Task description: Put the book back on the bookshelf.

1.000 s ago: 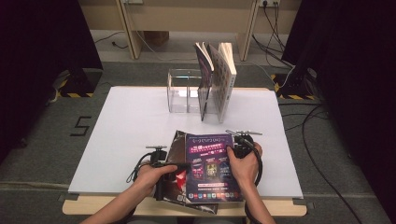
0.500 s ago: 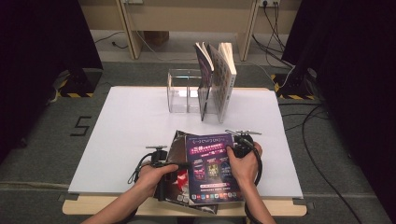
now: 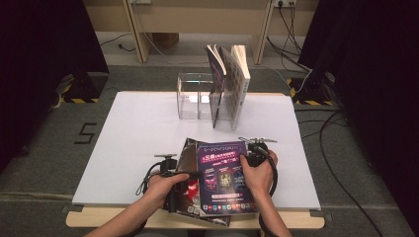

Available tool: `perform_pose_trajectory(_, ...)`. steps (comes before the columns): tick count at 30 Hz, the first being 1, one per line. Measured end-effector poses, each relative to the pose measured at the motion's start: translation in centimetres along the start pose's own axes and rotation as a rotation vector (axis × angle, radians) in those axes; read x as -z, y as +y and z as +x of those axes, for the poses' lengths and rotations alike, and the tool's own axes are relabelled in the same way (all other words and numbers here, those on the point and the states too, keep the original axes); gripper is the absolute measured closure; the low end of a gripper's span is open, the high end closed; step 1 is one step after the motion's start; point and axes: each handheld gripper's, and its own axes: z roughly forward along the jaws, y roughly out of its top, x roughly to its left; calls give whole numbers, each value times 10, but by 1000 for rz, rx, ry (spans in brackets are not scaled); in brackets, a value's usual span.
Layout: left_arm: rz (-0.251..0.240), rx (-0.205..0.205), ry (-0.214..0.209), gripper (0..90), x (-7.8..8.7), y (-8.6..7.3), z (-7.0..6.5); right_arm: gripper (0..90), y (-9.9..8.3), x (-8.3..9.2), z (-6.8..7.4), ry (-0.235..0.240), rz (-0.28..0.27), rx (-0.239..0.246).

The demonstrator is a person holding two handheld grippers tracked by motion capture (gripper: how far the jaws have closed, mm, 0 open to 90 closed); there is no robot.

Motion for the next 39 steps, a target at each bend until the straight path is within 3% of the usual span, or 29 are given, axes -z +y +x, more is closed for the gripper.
perform_pose_trajectory(7, 1, 15, 2, 615, 0, -1, -1, 609, 0, 0, 0, -1, 2, 1)
perform_pose_trajectory(9, -12, 44, -13, 650, 1, 1, -1, 609, 1, 0, 0, -1, 2, 1)
perform_pose_trajectory(11, -53, 40, -13, 704, 0, 1, -1, 608, 0, 0, 0, -4, -2, 4)
perform_pose_trajectory(15, -55, 23, -1, 715, -1, 1, -3, 609, 0, 0, 1, -6, -3, -2)
perform_pose_trajectory(19, -43, 54, -3, 734, -1, 2, 0, 609, 1, 0, 1, -7, 0, 2)
perform_pose_trajectory(22, -43, 13, 18, 816, -1, 2, 0, 609, 0, 0, 1, -7, 1, 0)
perform_pose_trajectory(25, -24, 35, 19, 866, -1, 2, 5, 609, 0, 0, 1, -7, -1, 0)
perform_pose_trajectory(32, -25, 22, -8, 885, 0, 3, 8, 607, 0, 0, 0, -6, -6, 16)
perform_pose_trajectory(39, -22, -24, -6, 888, 6, 11, 11, 607, 0, 1, 2, 8, 12, 25)
